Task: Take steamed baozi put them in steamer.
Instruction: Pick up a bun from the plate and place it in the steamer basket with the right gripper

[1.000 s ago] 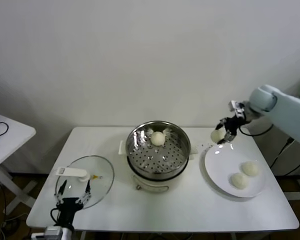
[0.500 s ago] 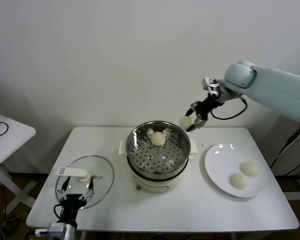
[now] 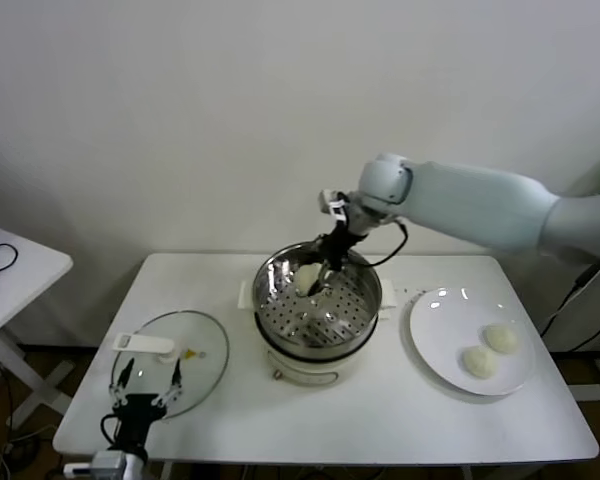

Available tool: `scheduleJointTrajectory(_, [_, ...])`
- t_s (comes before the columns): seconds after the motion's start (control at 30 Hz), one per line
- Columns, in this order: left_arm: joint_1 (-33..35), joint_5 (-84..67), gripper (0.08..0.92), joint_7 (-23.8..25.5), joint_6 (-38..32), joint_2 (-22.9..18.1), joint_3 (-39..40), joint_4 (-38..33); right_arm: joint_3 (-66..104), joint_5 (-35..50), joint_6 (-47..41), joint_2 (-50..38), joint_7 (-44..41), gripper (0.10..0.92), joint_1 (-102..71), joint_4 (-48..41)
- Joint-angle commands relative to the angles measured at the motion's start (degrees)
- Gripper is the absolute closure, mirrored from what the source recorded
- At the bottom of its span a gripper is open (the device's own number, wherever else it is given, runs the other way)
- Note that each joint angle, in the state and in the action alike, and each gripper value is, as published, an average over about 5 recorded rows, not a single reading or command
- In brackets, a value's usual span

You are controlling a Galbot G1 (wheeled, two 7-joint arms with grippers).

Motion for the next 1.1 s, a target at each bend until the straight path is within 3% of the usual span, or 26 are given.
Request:
scheduleJointTrajectory(0.03, [0.2, -1.0, 0.177, -0.1, 0.0, 0.4, -0.3, 0.1, -0.1, -1.1, -0.6, 6.2, 1.3, 0.330, -5.4, -3.7])
scheduleJointTrajectory(0.5, [0.3, -1.3, 0.177, 0.0, -0.2, 0.5, -0.3, 0.3, 2.1, -4.8, 0.0, 8.9, 0.8, 0.330, -7.2, -10.5])
scheduleJointTrajectory(1.1, [0.1, -1.7, 0.177, 0.0, -0.4, 0.7, -0.4, 1.0, 2.6, -6.7, 1.0, 9.5, 0.3, 0.305, -7.9, -11.4])
